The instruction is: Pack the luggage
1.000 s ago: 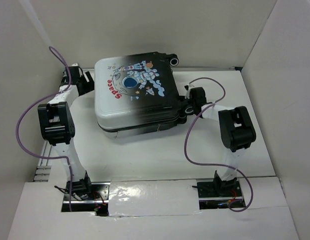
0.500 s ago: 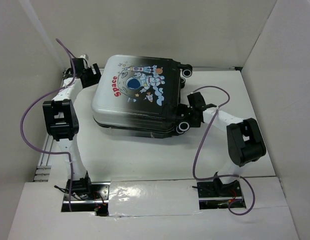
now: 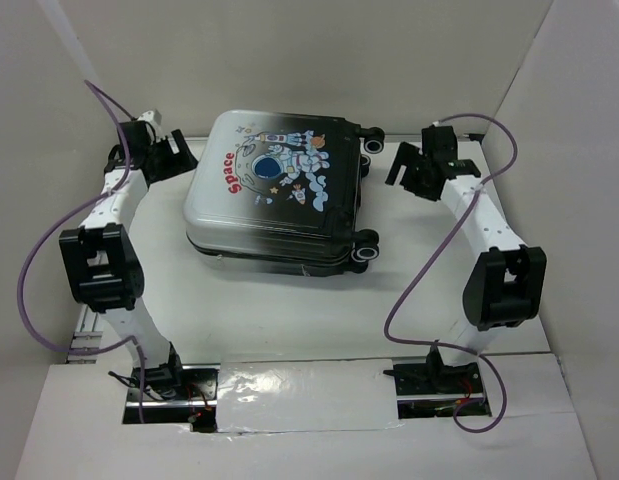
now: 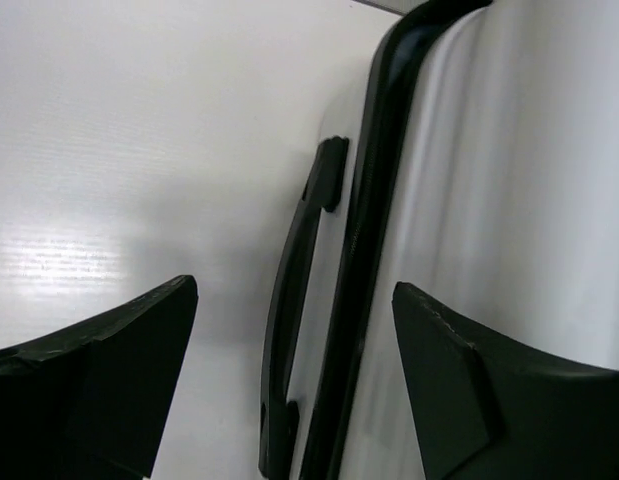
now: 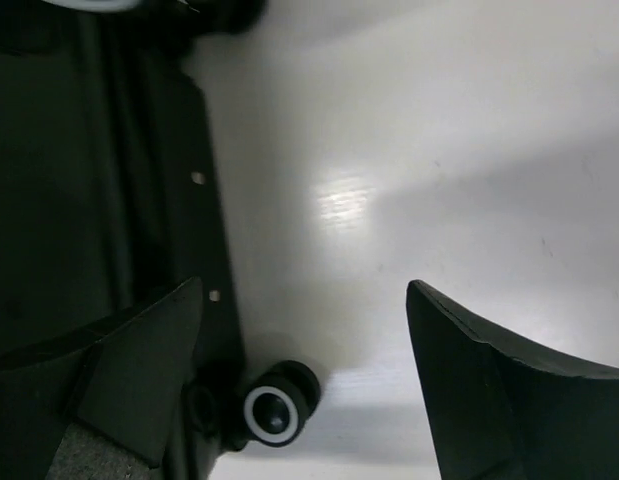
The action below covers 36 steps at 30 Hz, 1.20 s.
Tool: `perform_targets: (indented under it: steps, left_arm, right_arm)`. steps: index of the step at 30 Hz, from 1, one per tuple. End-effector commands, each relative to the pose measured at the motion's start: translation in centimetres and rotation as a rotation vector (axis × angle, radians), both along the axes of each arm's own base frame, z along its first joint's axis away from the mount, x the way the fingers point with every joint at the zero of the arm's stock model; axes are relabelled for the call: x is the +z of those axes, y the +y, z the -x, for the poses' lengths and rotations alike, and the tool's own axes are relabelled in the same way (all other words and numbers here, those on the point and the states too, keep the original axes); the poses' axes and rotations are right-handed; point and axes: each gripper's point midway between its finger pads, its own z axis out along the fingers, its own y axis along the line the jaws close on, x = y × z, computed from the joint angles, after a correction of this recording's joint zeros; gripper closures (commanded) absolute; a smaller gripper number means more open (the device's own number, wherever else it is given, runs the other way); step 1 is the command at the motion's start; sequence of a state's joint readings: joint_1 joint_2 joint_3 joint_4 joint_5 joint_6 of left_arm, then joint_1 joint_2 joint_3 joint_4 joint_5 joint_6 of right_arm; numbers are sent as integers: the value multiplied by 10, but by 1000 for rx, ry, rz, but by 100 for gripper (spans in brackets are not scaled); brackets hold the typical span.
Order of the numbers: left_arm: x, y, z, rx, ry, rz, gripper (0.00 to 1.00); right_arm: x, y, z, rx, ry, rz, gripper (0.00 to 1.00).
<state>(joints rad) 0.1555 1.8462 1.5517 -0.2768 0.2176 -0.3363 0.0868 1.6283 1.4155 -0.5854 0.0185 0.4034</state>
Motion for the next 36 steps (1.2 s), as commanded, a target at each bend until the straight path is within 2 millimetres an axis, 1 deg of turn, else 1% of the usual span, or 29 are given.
perform_targets:
  steps: [1, 2, 3, 4, 6, 8, 9, 10, 11, 13, 14, 16, 17, 18, 19, 20, 21, 22, 23, 24, 26, 27, 28, 29, 30, 33, 34, 35, 36]
  left_arm:
    - [22, -33, 19, -119, -70, 56, 8]
    - [29, -39, 24, -130, -86, 53, 8]
    - [17, -36, 30, -109, -59, 44, 8]
    - [14, -40, 32, -106, -52, 31, 8]
    - [8, -37, 36, -74, -36, 4, 8]
    - [2, -33, 37, -56, -23, -7, 8]
    - [-1, -26, 38, -20, -9, -32, 8]
    - [7, -22, 34, -5, -26, -44, 7]
    - [2, -13, 33, 19, -10, -50, 7]
    - [7, 7, 26, 66, -16, -63, 7]
    - [-2, 13, 23, 78, 7, -61, 7]
    - [-12, 29, 21, 120, 29, -55, 7]
    - [-8, 29, 15, 112, 19, -49, 7]
    - [-21, 32, 15, 113, 45, -40, 7]
    - [-23, 29, 12, 96, 46, -27, 8]
    - [-28, 29, 11, 96, 57, -25, 8]
    - [-35, 29, 9, 96, 69, -23, 8]
    - [-35, 26, 8, 94, 70, -30, 8]
    - [-42, 21, 7, 84, 84, -29, 8]
    - [-38, 21, 5, 84, 75, -30, 8]
    - [-39, 10, 2, 48, 72, -32, 8]
    - [-39, 10, 2, 43, 71, -39, 8]
    - [-32, -7, -3, 2, 47, -34, 8]
    - [-32, -16, -3, -28, 44, -36, 8]
    - [-22, -23, -5, -47, 22, -46, 8]
    - [0, -53, -11, -112, -35, -60, 8]
    - [0, -61, -10, -127, -36, -60, 8]
    - [12, -74, -12, -143, -68, -68, 8]
    - [12, -79, -12, -154, -68, -68, 8]
  right_arm:
    - [41, 16, -28, 83, -114, -30, 11]
    - [31, 23, -34, 101, -92, -37, 11]
    - [30, 25, -41, 109, -102, -45, 11]
    - [28, 32, -46, 122, -106, -46, 11]
    - [9, 38, -56, 116, -77, -60, 12]
    - [2, 36, -65, 92, -66, -51, 12]
    - [-11, 37, -73, 82, -48, -59, 12]
    - [-14, 36, -77, 76, -46, -52, 13]
    - [-10, 37, -84, 76, -59, -54, 13]
    - [-19, 37, -93, 63, -49, -53, 13]
    - [-9, 36, -103, 55, -83, -48, 13]
    - [-16, 43, -113, 56, -78, -55, 13]
    - [-17, 44, -118, 56, -81, -56, 13]
    - [-6, 45, -128, 57, -113, -59, 13]
    - [-18, 47, -133, 63, -88, -63, 13]
    - [-20, 48, -137, 63, -83, -62, 13]
    - [-5, 49, -147, 64, -119, -66, 14]
    - [-18, 50, -153, 64, -99, -64, 14]
    - [-18, 57, -155, 79, -97, -70, 14]
    - [-7, 58, -164, 80, -130, -74, 14]
    - [-16, 63, -170, 95, -123, -86, 14]
    - [-9, 64, -176, 96, -149, -89, 14]
    - [-10, 66, -178, 104, -148, -96, 14]
    - [-15, 68, -181, 112, -150, -103, 14]
    - [-6, 78, -183, 138, -173, -119, 14]
    - [-7, 91, -191, 179, -195, -132, 14]
    - [4, 98, -192, 191, -220, -135, 14]
    - [3, 98, -194, 199, -224, -126, 14]
    - [10, 104, -196, 209, -244, -129, 14]
